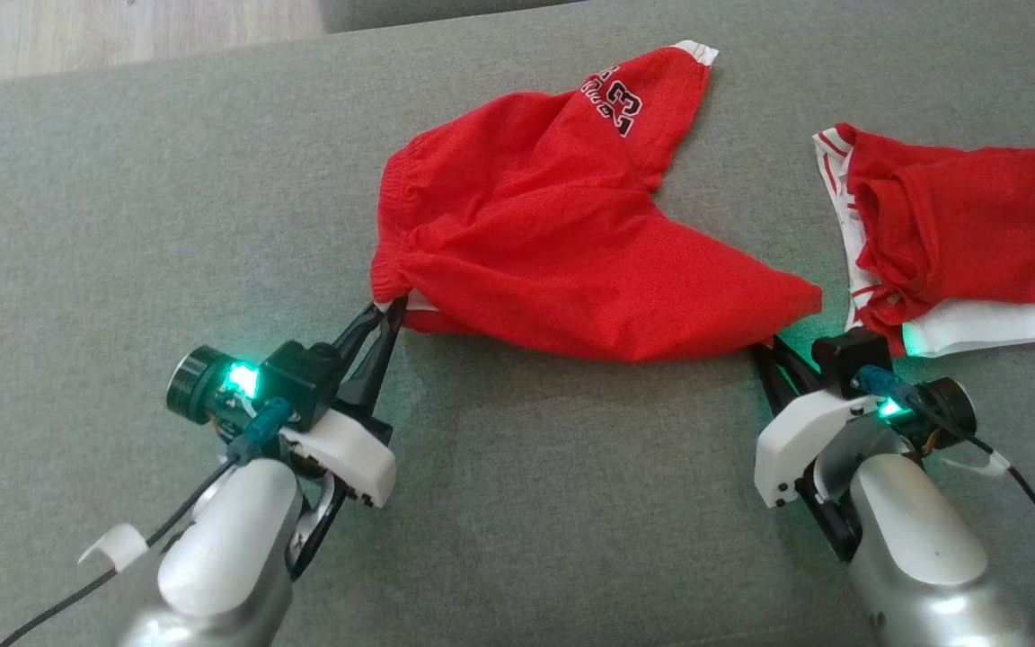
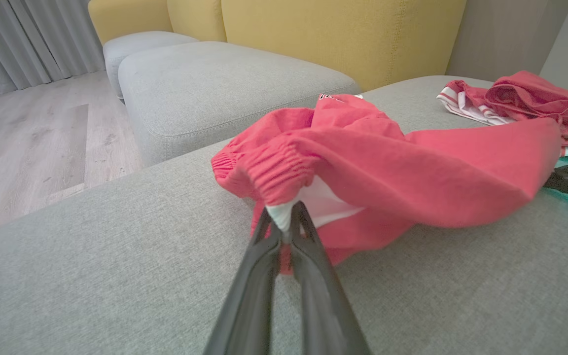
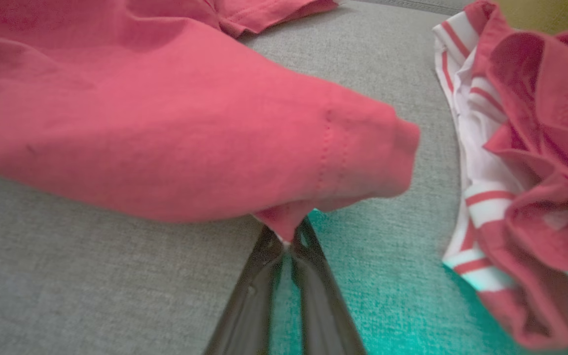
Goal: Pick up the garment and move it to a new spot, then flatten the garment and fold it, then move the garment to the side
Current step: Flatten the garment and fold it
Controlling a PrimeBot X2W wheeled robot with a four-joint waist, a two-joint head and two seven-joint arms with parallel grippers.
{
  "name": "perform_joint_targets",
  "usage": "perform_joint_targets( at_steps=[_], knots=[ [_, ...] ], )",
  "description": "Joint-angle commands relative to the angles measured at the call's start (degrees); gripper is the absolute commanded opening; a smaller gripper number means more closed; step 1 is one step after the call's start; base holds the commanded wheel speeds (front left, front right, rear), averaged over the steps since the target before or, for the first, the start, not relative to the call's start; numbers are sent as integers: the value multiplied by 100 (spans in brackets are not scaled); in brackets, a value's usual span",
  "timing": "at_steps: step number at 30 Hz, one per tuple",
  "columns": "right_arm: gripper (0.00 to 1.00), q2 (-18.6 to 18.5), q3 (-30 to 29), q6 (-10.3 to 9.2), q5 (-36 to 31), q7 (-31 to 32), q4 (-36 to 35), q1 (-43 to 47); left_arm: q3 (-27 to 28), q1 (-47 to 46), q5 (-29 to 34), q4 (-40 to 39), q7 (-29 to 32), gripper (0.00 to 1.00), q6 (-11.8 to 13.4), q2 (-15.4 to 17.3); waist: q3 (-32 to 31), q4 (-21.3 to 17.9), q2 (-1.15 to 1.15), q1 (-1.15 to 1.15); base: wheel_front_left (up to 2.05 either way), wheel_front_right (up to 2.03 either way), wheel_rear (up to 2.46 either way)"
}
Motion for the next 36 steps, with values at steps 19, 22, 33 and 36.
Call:
perform_joint_targets(
  at_steps=[19,22,33,36],
  knots=[
    [0,-905,632,-5,846,556,-1714,557,167,-165,-184,-337,91,0,76,400,-634,-208,0,0,0,0,0],
    [0,-1193,643,-5,1087,852,-2467,533,163,-277,-197,-554,216,0,28,510,-728,-209,0,0,0,0,0],
    [0,-1868,414,-5,1362,1433,-4043,-547,395,-1370,-296,-1627,863,0,-109,972,-1000,-102,0,0,0,0,0],
    [0,-1878,325,-5,1137,1321,-4037,-954,504,-1746,-262,-1834,956,0,-49,1010,-1084,-59,0,0,0,0,0]
  ],
)
